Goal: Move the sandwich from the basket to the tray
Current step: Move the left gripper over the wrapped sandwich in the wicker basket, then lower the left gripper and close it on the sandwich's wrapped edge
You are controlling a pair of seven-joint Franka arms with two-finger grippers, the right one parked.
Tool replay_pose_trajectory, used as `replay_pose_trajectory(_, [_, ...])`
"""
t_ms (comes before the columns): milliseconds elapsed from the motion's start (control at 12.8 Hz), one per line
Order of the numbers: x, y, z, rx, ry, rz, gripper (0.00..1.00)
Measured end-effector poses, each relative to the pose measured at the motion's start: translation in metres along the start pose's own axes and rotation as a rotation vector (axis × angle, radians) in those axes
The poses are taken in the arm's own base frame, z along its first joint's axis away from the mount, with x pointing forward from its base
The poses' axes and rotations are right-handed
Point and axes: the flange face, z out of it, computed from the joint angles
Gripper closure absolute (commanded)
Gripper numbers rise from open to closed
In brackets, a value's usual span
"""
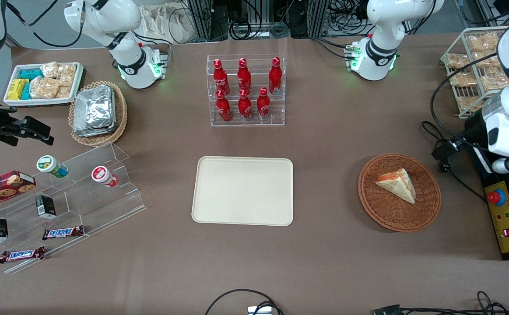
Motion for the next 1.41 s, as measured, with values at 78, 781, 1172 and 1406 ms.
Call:
replay_pose_trajectory(78, [0.003, 0.001, 0.012, -0.002, 0.000, -0.064, 0.00])
replay_pose_trajectory(781, [0.009, -0.025, 0.159, -0.046, 0.045, -0.332, 0.00])
replay_pose_trajectory(1172, [-0.004, -0.033, 0.220, -0.048, 0.034, -0.343, 0.00])
replay_pose_trajectory(1406, [0.001, -0.029, 0.247, -0.068, 0.038, -0.361, 0.00])
